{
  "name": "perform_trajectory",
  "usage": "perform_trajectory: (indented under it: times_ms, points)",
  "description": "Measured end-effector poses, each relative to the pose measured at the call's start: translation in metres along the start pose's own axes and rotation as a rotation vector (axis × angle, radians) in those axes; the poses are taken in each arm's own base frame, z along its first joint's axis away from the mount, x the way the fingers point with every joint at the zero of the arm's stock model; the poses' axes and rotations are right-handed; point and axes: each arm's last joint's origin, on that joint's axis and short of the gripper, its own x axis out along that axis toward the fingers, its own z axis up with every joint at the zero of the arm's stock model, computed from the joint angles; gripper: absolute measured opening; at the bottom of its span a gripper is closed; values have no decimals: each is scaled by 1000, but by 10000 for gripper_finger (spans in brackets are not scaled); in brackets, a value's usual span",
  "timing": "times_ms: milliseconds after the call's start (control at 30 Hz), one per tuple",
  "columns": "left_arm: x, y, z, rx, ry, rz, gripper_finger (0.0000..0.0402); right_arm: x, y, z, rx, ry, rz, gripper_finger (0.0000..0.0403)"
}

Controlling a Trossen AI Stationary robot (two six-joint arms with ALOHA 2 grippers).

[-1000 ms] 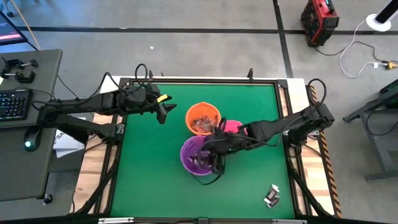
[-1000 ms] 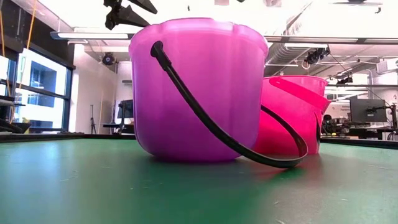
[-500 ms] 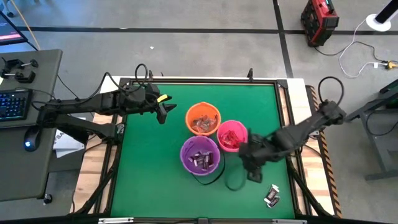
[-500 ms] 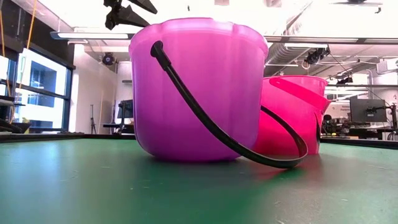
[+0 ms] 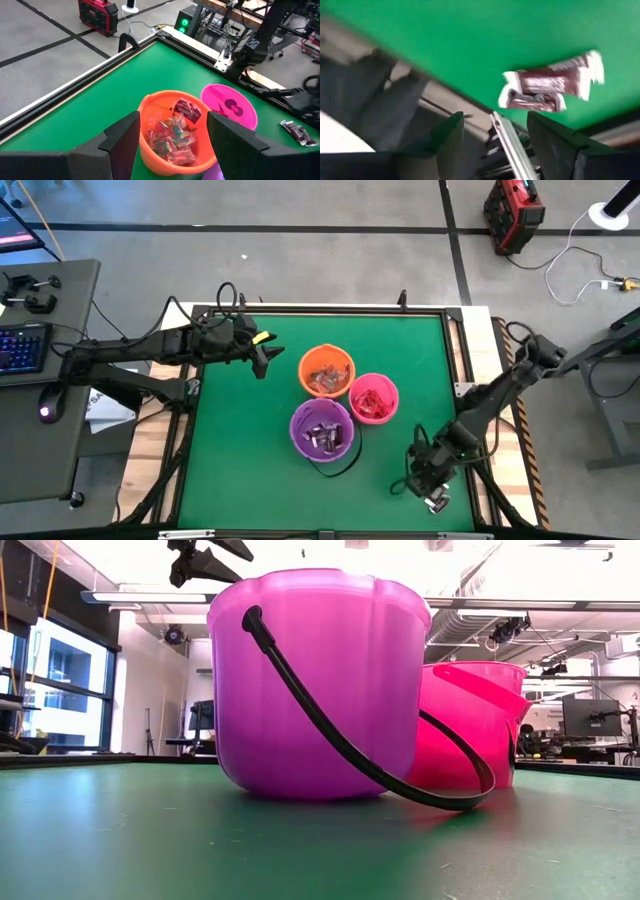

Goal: Sort candy by brand, put in halloween buckets
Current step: Put the brown chocolate bar into the purple bucket

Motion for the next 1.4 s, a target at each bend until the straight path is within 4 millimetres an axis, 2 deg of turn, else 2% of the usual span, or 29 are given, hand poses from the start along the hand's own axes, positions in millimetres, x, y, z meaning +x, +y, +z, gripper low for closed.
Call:
perform_trajectory:
  times_ms: [133,300,667,967,1133,1333,1400]
  points:
    - [0,0,0,0,0,0,220,19,-26,7,206,37,-111,211]
    - [0,0,0,-1,1,0,220,31,-43,8,323,20,-178,211]
    - [0,0,0,9,1,0,220,41,-49,10,369,-31,-216,211]
    - [0,0,0,9,2,-1,220,58,-43,16,356,-41,-201,205]
    - [0,0,0,9,1,-1,220,63,-42,18,359,-53,-208,156]
    - [0,0,0,9,2,-1,220,61,-38,16,335,-76,-197,33]
    - [0,0,0,9,2,-1,220,59,-35,14,326,-87,-196,9]
